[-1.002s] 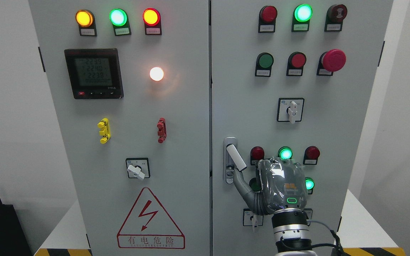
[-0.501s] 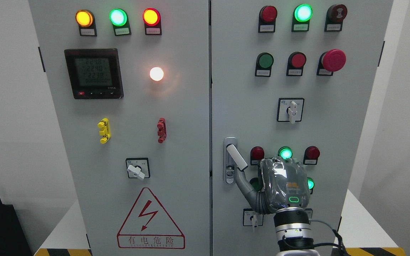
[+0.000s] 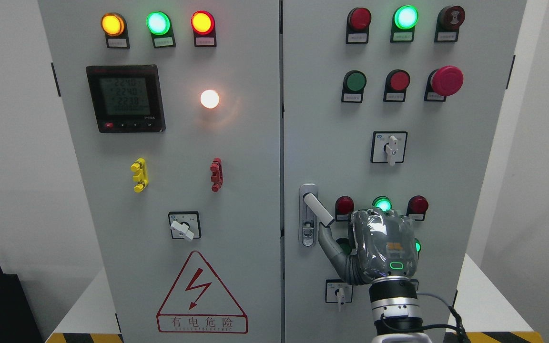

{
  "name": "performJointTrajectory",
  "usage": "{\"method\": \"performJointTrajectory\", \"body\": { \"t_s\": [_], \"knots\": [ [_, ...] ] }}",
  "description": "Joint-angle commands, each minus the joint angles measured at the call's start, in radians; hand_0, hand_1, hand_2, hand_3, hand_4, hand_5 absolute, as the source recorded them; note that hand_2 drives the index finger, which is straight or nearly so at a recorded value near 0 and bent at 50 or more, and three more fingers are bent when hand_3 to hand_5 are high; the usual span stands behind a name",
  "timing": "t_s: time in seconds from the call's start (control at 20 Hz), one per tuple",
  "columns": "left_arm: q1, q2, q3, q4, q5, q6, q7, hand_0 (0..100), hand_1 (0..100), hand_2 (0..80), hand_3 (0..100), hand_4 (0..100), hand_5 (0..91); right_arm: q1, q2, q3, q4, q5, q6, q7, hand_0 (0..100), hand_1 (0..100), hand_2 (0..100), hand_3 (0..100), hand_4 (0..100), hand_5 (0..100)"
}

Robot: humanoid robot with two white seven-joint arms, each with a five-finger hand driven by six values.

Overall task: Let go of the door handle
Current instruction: 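Turn the handle with the right hand until it lies horizontal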

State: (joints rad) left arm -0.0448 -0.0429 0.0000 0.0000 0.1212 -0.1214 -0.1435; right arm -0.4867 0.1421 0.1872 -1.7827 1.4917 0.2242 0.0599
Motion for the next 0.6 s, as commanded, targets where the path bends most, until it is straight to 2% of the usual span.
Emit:
{"method": "performJointTrajectory", "body": {
  "t_s": [0.0,0.55],
  "knots": [
    [0.0,0.0,0.011,0.017,0.0,-0.001,0.001,12,39,0.0,0,0,0.0,-0.003,-0.001,-0.008,-0.007,0.005,0.0,0.0,45,14,95,100,100,97],
    [0.0,0.0,0.011,0.017,0.0,0.0,0.001,12,39,0.0,0,0,0.0,-0.004,0.001,-0.018,-0.009,0.018,-0.002,0.0,45,14,95,100,100,97]
  ]
}}
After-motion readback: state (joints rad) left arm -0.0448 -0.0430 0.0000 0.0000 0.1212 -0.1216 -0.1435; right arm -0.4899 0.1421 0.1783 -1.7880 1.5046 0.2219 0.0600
